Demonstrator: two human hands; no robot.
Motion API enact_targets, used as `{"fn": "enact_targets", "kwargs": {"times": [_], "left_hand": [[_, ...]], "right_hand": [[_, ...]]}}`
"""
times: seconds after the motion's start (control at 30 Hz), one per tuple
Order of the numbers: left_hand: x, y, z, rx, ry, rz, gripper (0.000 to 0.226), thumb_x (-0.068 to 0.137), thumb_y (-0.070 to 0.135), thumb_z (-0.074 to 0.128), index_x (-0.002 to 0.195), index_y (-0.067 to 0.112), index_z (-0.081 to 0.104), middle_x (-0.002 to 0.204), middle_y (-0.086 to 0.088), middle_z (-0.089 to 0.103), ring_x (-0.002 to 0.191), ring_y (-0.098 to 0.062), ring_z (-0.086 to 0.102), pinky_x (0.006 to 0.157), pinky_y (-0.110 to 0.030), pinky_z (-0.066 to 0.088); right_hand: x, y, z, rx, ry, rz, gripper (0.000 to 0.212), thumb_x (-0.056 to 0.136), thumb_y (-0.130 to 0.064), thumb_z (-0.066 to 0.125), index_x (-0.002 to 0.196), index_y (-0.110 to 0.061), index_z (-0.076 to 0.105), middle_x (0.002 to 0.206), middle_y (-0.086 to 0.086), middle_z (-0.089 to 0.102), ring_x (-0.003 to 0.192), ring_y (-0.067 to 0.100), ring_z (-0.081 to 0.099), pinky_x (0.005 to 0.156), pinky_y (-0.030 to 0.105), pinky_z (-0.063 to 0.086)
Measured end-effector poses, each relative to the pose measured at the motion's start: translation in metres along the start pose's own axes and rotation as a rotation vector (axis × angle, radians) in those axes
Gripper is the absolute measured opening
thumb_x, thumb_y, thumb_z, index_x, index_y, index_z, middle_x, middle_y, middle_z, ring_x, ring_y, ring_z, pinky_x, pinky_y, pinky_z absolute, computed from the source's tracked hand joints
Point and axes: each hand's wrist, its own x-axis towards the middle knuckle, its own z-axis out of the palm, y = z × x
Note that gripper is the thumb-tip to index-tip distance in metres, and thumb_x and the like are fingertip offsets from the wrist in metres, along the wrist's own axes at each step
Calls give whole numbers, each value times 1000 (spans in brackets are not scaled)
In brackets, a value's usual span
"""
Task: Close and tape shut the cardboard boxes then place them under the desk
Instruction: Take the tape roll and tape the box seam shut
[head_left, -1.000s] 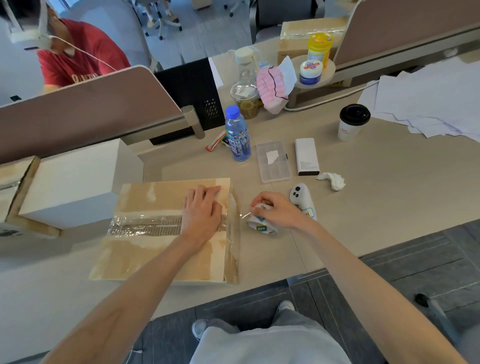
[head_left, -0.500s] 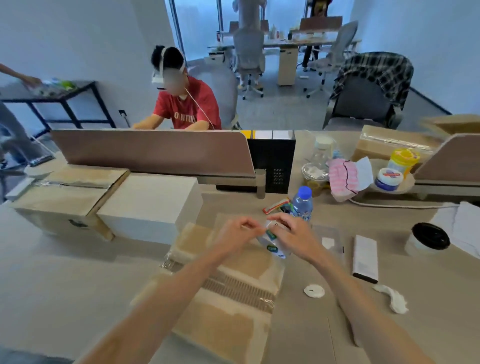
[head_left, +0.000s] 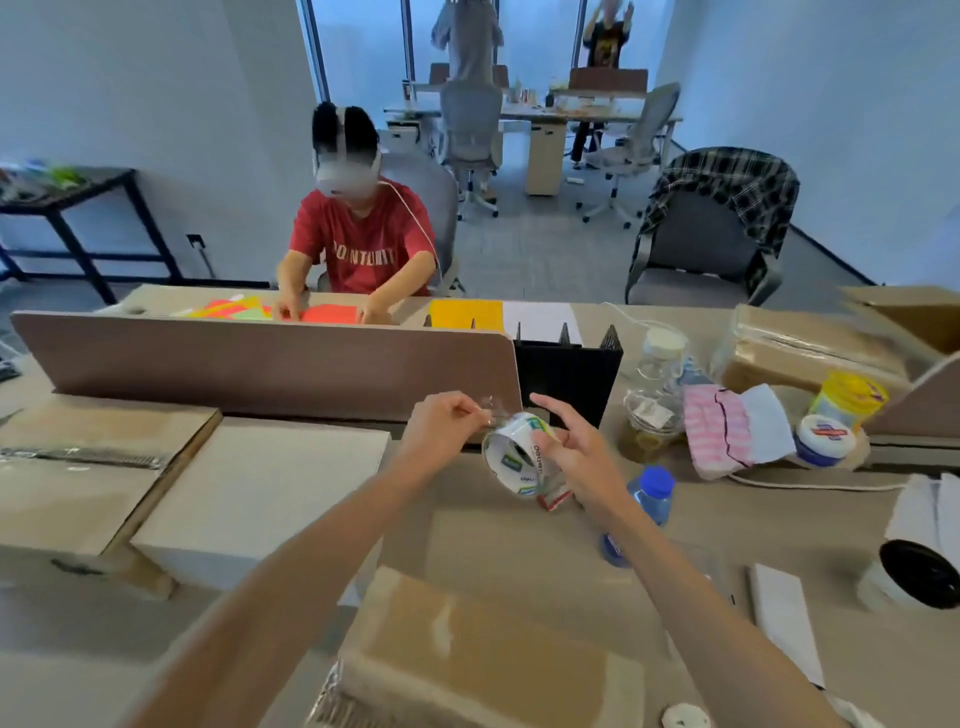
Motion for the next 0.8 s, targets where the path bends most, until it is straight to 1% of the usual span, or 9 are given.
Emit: {"fn": "enact_targets", "kwargs": {"times": [0.07,0.13,0.2,0.27,0.3,0.43,0.5,0.6,0.8], "left_hand": [[23,9,-11,60,69,77,13,85,31,71,76,23,70,70,13,65,65,1,58,68,-23,47],[44,19,-18,85,93,166,11,86,32,69,76,26,70,74,14,67,69,1,60,71,-23,47],[63,25,-19,166,52,237,12,88,33,66,81,25,71,83,11,70,78,-5,63,75,-27,49],[81,26,-17,222,17,256,14,89,35,64,83,24,70,86,10,69,83,-8,63,77,-32,51],[91,25,-16,235,11,256,15,89,35,64,83,23,70,86,10,68,84,-9,62,76,-33,51],[122,26,-16,319,45,344,18,88,35,67,83,18,71,95,5,66,96,-16,57,79,-36,49],[129,29,-14,402,66,399,18,87,34,67,85,16,71,99,2,64,101,-19,52,81,-33,45],[138,34,-11,511,79,448,21,87,35,67,86,15,72,102,0,61,104,-21,47,80,-32,42],[147,37,-4,583,88,415,29,87,41,65,87,13,72,107,-5,59,111,-25,45,88,-39,45]], "right_hand": [[26,6,2,-121,6,12,39,97,-12,58,133,-25,51,86,9,69,78,17,64,72,32,52],[53,18,3,-223,21,57,37,96,-21,61,131,-28,52,72,1,61,69,17,57,70,36,47],[73,29,3,-287,70,144,40,95,-30,60,134,-26,51,80,3,63,78,17,60,78,34,47],[84,35,5,-285,103,189,46,95,-35,60,138,-24,47,103,7,66,93,16,62,84,27,47],[88,37,6,-272,116,193,48,95,-35,60,139,-23,45,110,9,65,95,14,61,82,24,46],[96,40,13,-210,162,206,45,98,-34,55,139,-20,44,115,9,63,89,1,59,65,11,44],[100,41,17,-191,179,203,43,99,-33,54,138,-20,44,119,7,62,88,-1,58,59,8,43],[104,44,20,-156,200,207,43,99,-34,54,138,-20,44,120,8,62,89,-2,58,61,10,42],[108,51,23,-148,223,222,42,98,-36,54,136,-20,47,118,8,62,93,3,59,65,12,40]]}}
